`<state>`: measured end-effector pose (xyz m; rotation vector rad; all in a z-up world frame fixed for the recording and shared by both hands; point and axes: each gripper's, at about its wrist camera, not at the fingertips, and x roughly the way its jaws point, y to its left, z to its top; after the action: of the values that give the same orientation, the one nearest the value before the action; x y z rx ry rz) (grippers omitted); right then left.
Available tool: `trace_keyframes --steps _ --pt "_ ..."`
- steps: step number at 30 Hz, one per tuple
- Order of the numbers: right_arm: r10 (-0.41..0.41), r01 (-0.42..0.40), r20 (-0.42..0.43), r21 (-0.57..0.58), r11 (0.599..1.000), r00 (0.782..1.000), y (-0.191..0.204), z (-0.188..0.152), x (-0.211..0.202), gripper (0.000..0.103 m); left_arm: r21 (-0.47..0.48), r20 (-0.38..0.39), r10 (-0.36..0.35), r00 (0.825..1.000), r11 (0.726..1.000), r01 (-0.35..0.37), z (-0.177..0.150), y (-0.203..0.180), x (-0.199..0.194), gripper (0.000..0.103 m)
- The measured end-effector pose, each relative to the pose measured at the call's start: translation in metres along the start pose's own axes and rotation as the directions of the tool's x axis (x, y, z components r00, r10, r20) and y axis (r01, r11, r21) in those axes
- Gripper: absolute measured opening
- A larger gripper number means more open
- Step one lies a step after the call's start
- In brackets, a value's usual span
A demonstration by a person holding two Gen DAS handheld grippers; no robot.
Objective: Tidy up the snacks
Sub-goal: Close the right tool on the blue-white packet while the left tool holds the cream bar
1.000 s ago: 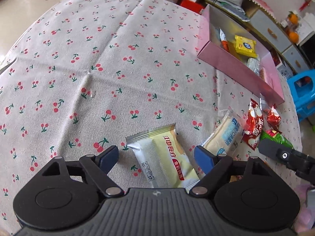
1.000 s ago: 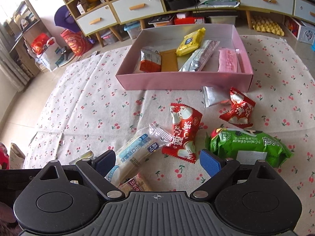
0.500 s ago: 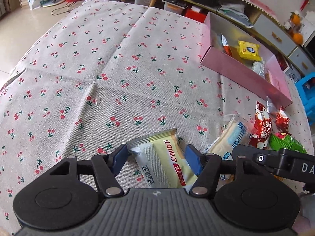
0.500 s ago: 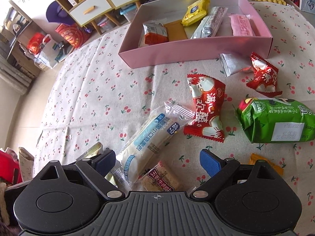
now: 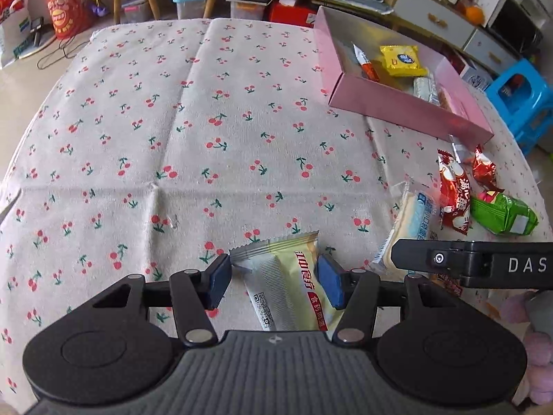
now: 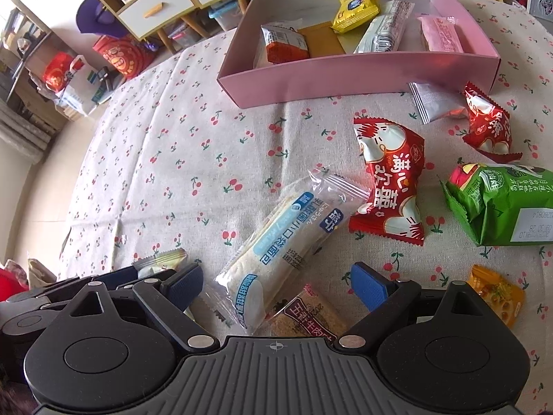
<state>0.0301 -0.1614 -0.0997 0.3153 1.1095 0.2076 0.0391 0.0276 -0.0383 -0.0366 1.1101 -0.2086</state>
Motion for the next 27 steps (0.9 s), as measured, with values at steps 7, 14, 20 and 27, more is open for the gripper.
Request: trace_keyframes --steps 7,14,20,27 --pt "-0.028 0.029 0.025 -0.026 0.999 0.999 0.008 0.0 0.007 0.094 0.029 0.038 0.071 0.997 0.997 -0.072 0.008 0.012 0.001 0.052" --pt "-0.081 0.091 0.089 -0.115 0.989 0.993 0.023 -0.009 0.012 0.094 -0.116 0.011 0.038 0.999 0.993 -0.036 0.008 0.031 0.002 0.06" --pt "-0.13 0.168 0.149 -0.285 0.944 0.98 0.042 -0.021 0.017 0.079 -0.158 0.008 0.037 0.999 0.987 -0.035 0.007 0.037 0.001 0.063" --pt "-0.039 0.099 0.132 -0.485 0.869 0.99 0.056 -0.027 0.016 0.046 -0.157 0.004 0.037 0.999 0.987 -0.036 0.007 0.037 0.002 0.07"
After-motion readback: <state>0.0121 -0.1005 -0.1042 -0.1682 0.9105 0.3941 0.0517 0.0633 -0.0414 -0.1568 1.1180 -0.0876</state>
